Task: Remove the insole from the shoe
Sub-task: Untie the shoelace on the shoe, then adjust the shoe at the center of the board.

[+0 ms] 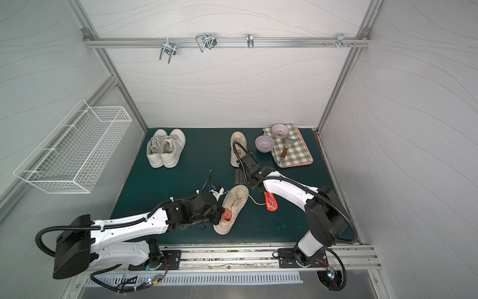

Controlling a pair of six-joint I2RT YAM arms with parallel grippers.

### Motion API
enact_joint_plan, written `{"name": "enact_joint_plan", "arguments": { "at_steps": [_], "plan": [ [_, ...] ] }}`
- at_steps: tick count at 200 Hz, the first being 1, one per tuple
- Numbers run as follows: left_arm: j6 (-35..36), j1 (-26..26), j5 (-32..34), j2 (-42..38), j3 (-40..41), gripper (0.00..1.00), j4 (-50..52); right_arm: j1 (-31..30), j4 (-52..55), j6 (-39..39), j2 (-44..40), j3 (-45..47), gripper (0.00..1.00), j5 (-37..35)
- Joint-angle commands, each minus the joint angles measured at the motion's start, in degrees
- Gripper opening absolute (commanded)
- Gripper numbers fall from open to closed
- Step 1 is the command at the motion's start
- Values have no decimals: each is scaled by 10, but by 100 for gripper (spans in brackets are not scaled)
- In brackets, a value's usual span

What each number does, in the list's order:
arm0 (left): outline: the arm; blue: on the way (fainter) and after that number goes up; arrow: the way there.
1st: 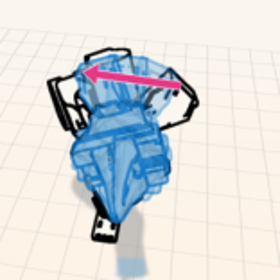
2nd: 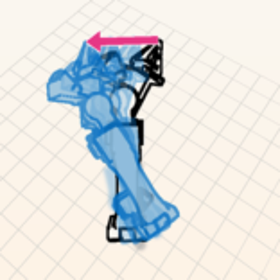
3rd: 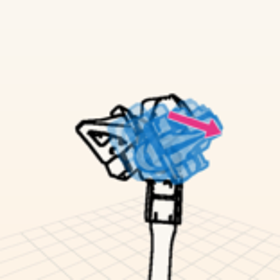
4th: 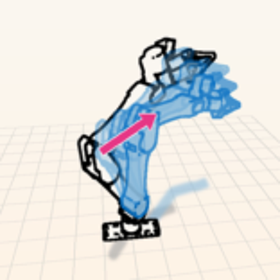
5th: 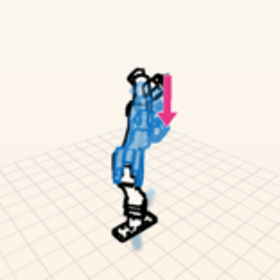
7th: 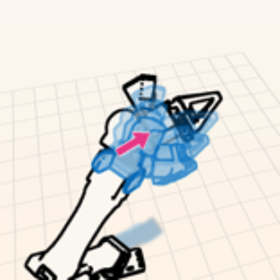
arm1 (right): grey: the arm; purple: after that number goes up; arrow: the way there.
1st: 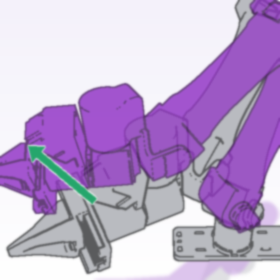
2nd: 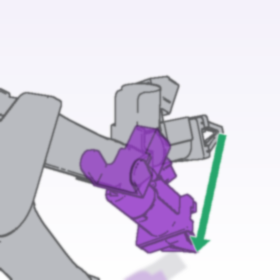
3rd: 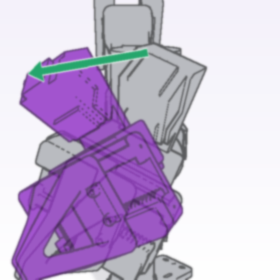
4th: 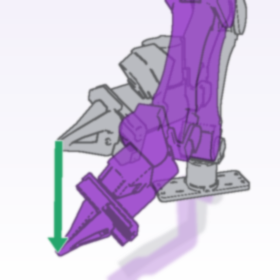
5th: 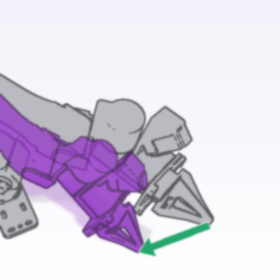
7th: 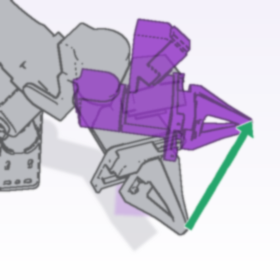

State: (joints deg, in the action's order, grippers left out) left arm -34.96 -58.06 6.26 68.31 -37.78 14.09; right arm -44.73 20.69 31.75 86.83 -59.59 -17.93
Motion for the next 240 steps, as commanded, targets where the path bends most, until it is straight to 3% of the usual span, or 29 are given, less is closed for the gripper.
{"name": "enact_joint_plan", "arguments": {
  "at_steps": [1, 32, 63, 90, 111, 128, 159, 205, 240],
  "plan": [
    [-15, 42, 16, -24, -4, 0, -48, -9, 29, 13, -61, 41, 89, -2],
    [-46, 90, 9, -19, 8, 0, -47, -18, 40, 31, -138, 110, 88, 3],
    [-74, 91, 18, 21, -8, 0, -55, -36, 45, 53, -197, 168, 86, 16],
    [-87, 89, -36, 75, -27, 0, -89, -62, 52, 65, -219, 191, 84, 13],
    [-83, 54, -36, 107, -54, 27, -86, -76, 51, 72, -220, 200, 84, 11],
    [-72, 25, -36, 129, -83, 41, -72, -82, 48, 76, -218, 201, 84, 10],
    [-66, 8, -55, 145, -107, 45, -64, -96, 37, 75, -212, 193, 83, 11],
    [-71, 8, 18, 119, -104, 53, -3, -111, 16, 49, -191, 171, 79, 17],
    [-76, 8, 17, 128, -112, 61, 0, -111, -10, 19, -166, 151, 73, 39]
  ]
}}
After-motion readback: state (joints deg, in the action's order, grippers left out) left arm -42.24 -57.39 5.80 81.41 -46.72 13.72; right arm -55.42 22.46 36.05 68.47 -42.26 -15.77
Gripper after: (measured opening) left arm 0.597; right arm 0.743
